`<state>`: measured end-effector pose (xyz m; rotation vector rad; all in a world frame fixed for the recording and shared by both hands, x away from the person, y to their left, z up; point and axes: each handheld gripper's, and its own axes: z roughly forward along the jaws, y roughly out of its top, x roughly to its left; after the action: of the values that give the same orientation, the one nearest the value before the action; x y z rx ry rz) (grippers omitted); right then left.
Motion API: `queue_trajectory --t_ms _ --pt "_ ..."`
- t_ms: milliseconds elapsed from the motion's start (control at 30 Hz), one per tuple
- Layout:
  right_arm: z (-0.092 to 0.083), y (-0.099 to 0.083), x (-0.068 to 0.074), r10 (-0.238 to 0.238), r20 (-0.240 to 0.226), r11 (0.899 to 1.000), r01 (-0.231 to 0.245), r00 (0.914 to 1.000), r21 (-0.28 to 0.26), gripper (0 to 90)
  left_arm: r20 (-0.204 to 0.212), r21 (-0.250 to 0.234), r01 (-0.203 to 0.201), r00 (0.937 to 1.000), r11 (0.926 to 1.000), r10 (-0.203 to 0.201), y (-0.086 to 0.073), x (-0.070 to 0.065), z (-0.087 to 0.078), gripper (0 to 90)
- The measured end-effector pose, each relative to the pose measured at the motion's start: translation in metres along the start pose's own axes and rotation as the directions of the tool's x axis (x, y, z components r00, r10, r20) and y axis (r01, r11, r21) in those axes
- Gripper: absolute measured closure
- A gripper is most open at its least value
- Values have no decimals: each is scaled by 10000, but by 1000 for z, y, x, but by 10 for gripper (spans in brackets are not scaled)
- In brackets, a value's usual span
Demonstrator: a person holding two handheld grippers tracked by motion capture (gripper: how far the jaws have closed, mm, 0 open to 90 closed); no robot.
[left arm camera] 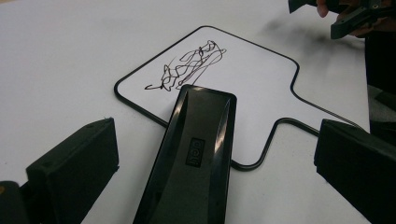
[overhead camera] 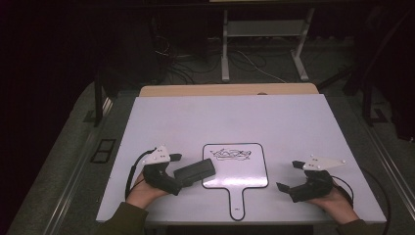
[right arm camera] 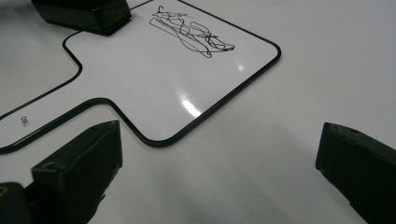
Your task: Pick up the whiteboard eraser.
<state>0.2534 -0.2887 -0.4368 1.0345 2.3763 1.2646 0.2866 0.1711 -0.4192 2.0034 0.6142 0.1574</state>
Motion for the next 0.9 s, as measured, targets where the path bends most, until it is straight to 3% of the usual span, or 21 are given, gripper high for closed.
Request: queue_trajectory --t_ms 900 --pt "1 -1 1 35 -183 9996 -40 9998 -272 0 148 -197 -127 9998 9997 129 14 6 2 0"
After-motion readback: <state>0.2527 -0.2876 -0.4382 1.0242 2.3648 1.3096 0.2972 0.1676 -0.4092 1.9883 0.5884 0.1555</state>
